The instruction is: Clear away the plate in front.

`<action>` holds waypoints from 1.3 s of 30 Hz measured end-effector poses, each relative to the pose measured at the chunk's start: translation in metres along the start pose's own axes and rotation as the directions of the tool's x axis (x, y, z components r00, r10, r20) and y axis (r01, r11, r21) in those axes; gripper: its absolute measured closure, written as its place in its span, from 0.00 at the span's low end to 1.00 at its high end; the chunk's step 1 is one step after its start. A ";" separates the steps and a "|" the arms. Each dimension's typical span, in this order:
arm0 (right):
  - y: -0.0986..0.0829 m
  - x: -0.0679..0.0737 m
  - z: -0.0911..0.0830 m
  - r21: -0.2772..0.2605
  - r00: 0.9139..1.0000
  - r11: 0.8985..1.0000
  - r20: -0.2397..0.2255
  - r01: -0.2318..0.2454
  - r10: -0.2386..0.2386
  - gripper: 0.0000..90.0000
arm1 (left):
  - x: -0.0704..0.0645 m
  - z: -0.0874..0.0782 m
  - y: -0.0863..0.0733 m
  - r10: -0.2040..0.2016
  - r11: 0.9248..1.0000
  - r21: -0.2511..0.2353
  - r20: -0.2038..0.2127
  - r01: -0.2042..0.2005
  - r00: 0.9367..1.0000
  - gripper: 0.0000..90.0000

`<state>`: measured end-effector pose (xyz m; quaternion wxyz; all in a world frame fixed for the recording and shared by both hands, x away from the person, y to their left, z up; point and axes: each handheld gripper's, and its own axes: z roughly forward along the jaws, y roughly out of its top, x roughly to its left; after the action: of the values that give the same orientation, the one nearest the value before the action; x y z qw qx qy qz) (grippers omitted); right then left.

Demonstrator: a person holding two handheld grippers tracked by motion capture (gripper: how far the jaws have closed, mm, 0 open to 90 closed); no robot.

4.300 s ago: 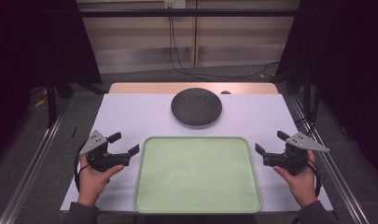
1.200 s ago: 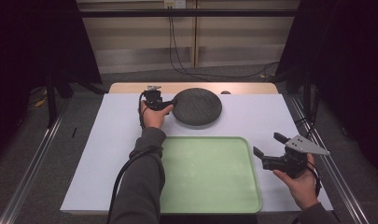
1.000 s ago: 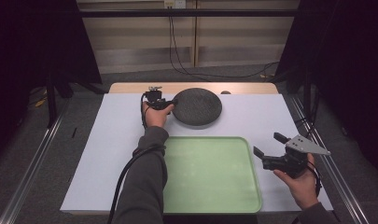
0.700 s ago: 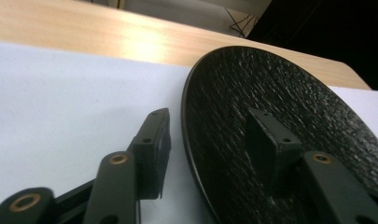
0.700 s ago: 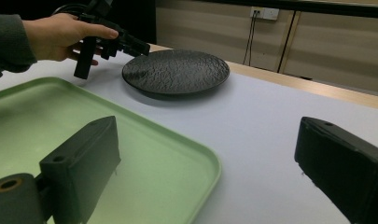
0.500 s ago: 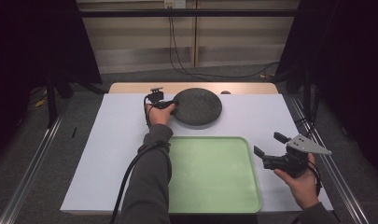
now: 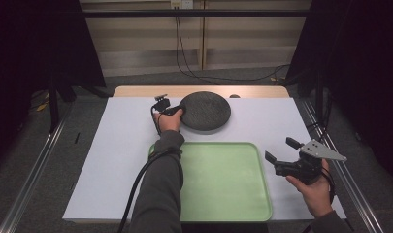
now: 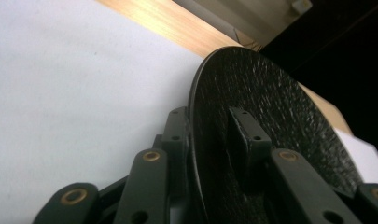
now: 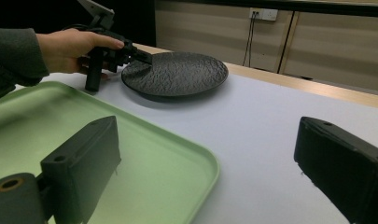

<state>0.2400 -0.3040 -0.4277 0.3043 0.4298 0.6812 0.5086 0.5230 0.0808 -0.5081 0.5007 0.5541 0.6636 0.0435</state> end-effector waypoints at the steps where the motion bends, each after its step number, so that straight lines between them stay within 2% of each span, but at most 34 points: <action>1: 0.000 0.000 0.000 0.000 1.000 1.000 0.000 0.000 0.000 0.08 | 0.001 0.000 -0.001 -0.005 1.000 -0.003 0.003 0.005 1.000 0.78; 6: 0.000 0.000 0.000 0.001 1.000 1.000 -0.005 -0.006 0.006 0.08 | 0.002 0.000 -0.002 -0.031 0.999 -0.011 0.010 0.031 0.999 0.80; 8: 0.000 0.000 0.000 -0.003 1.000 1.000 -0.004 -0.010 0.010 0.08 | 0.003 0.001 -0.003 -0.055 0.998 -0.018 0.015 0.055 0.998 0.80; 9: 0.001 0.000 0.000 -0.003 1.000 1.000 -0.003 -0.012 0.012 0.08 | 0.005 -0.001 -0.003 -0.035 0.999 -0.002 0.016 0.035 0.999 0.80; 10: 0.001 0.000 0.000 -0.004 1.000 1.000 -0.004 -0.010 0.010 0.08 | 0.003 0.001 -0.003 -0.066 0.998 -0.021 0.016 0.067 0.998 0.81; 12: 0.001 0.000 0.000 0.001 1.000 1.000 -0.008 -0.009 0.009 0.08 | 0.005 0.000 -0.004 -0.080 0.997 -0.015 0.025 0.080 0.996 0.81; 13: 0.001 0.000 0.001 0.000 1.000 1.000 -0.010 -0.009 0.009 0.08 | 0.005 0.001 -0.004 -0.098 0.995 -0.030 0.028 0.099 0.995 0.83; 15: 0.001 0.000 0.001 -0.003 1.000 1.000 -0.005 -0.013 0.013 0.08 | 0.006 0.001 -0.006 -0.142 0.988 -0.047 0.042 0.144 0.989 0.84; 18: 0.001 -0.001 0.002 -0.001 1.000 1.000 -0.004 -0.015 0.015 0.08 | 0.008 0.001 -0.006 -0.134 0.990 -0.040 0.050 0.136 0.990 0.84; 21: 0.001 -0.001 0.002 -0.001 1.000 1.000 -0.008 -0.020 0.020 0.08 | 0.010 0.001 -0.008 -0.159 0.986 -0.040 0.074 0.163 0.984 0.85; 23: 0.001 -0.001 0.002 -0.005 1.000 1.000 -0.004 -0.020 0.020 0.08 | 0.008 0.001 -0.007 -0.163 0.985 -0.040 0.055 0.166 0.985 0.85; 25: 0.002 -0.001 0.001 -0.005 1.000 1.000 -0.005 -0.025 0.025 0.08 | 0.010 0.002 -0.008 -0.165 0.985 -0.045 0.074 0.169 0.983 0.84; 30: 0.002 -0.002 0.001 -0.004 1.000 1.000 -0.007 -0.027 0.027 0.08 | 0.009 0.003 -0.009 -0.174 0.983 -0.044 0.067 0.177 0.983 0.85; 32: 0.001 -0.002 0.001 -0.004 1.000 1.000 -0.006 -0.026 0.026 0.08 | 0.011 0.002 -0.010 -0.194 0.979 -0.044 0.089 0.198 0.977 0.86; 34: 0.002 -0.002 0.001 -0.002 0.999 0.999 -0.006 -0.032 0.032 0.08 | 0.011 0.004 -0.013 -0.230 0.970 -0.049 0.124 0.237 0.965 0.88; 35: 0.002 -0.003 0.001 -0.006 0.999 0.999 -0.002 -0.032 0.032 0.08 | 0.010 0.005 -0.015 -0.228 0.971 -0.043 0.137 0.236 0.964 0.90; 36: 0.002 -0.003 0.001 -0.006 0.999 0.999 -0.002 -0.032 0.032 0.08 | 0.008 0.006 -0.016 -0.246 0.966 -0.045 0.150 0.255 0.958 0.90; 37: 0.002 -0.003 0.001 -0.006 0.999 0.999 0.000 -0.037 0.037 0.08 | 0.008 0.006 -0.017 -0.238 0.969 -0.030 0.166 0.246 0.957 0.91; 39: 0.002 -0.003 0.001 -0.005 0.999 0.999 -0.002 -0.037 0.037 0.08 | 0.004 0.005 -0.016 -0.251 0.965 -0.027 0.194 0.261 0.948 0.93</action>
<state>0.2427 -0.3066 -0.4262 0.2954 0.4411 0.6720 0.5163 0.5158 0.0751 -0.5227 0.5773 0.4513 0.6781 -0.0573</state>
